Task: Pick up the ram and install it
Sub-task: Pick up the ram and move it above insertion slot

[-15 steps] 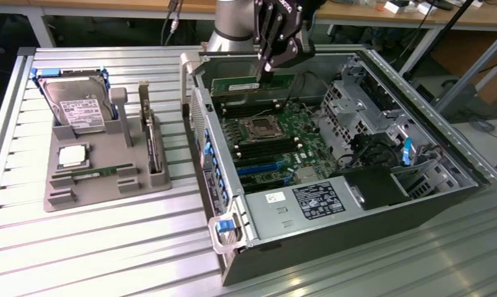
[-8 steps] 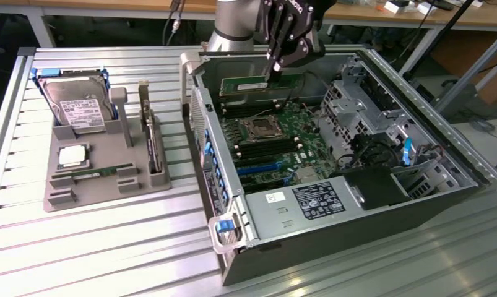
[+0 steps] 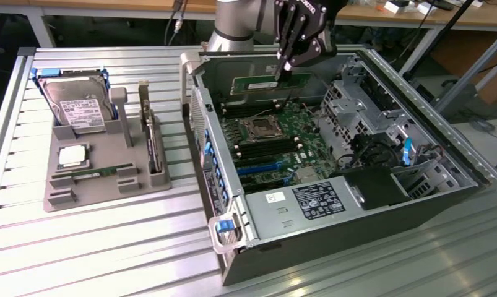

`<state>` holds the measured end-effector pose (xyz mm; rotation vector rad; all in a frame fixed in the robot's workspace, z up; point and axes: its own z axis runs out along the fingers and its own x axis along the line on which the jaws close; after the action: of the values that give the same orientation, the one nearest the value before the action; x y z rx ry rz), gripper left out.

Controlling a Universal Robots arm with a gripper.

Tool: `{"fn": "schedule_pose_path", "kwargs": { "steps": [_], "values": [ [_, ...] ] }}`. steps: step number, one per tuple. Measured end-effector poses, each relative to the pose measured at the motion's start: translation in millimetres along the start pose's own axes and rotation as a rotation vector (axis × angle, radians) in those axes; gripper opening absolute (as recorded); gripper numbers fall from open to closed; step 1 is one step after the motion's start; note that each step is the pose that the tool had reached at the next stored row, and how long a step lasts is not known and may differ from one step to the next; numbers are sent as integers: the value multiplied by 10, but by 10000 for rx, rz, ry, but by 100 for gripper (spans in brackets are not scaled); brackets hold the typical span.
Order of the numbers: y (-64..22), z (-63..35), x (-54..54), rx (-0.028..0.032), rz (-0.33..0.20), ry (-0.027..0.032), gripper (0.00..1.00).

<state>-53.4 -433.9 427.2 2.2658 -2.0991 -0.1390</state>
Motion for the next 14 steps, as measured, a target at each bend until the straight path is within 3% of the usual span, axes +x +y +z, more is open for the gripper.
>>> {"fn": "schedule_pose_path", "kwargs": {
  "steps": [14],
  "values": [
    [-291, -29, 22, -53, -1, -14, 13]
  ]
}}
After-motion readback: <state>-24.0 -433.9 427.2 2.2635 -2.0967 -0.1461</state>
